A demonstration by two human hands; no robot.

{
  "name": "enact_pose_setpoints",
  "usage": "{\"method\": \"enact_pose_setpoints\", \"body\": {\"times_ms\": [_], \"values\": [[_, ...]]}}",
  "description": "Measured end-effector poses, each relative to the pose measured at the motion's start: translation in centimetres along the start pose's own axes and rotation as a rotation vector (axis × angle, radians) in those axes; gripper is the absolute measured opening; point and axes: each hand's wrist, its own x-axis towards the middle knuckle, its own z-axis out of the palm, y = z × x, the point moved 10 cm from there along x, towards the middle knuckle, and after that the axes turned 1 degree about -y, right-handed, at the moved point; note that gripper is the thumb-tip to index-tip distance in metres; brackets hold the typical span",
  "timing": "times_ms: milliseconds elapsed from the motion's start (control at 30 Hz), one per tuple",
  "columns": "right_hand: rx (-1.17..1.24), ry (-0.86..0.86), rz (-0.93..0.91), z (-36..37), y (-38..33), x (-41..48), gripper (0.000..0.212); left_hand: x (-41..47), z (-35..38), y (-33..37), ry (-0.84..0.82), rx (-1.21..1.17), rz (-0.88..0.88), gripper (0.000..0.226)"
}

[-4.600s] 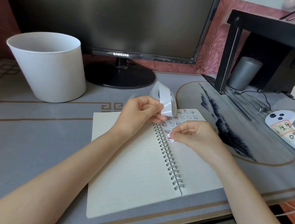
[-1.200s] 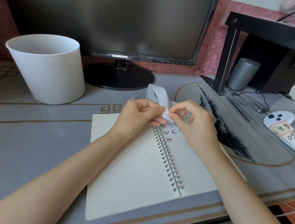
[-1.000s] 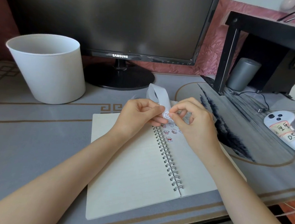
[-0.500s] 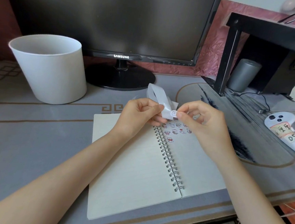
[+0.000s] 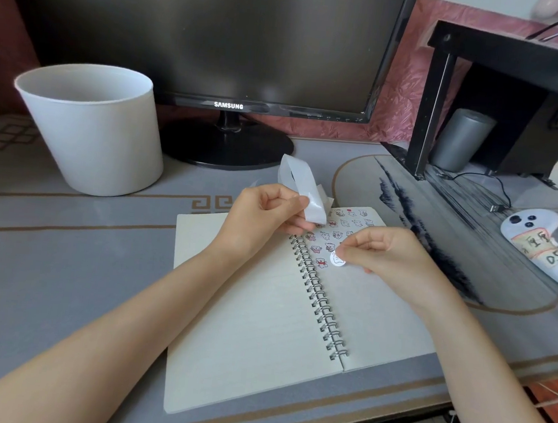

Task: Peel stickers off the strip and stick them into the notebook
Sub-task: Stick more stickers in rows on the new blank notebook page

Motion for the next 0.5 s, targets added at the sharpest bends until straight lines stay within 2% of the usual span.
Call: {"method": "enact_pose_setpoints", "body": {"times_ms": [500], "values": [[-0.018, 0.022, -0.008, 0.00, 0.14, 0.08, 0.006, 0.03, -0.03, -0.04, 0.003, -0.005, 0.000, 0.012]]}}
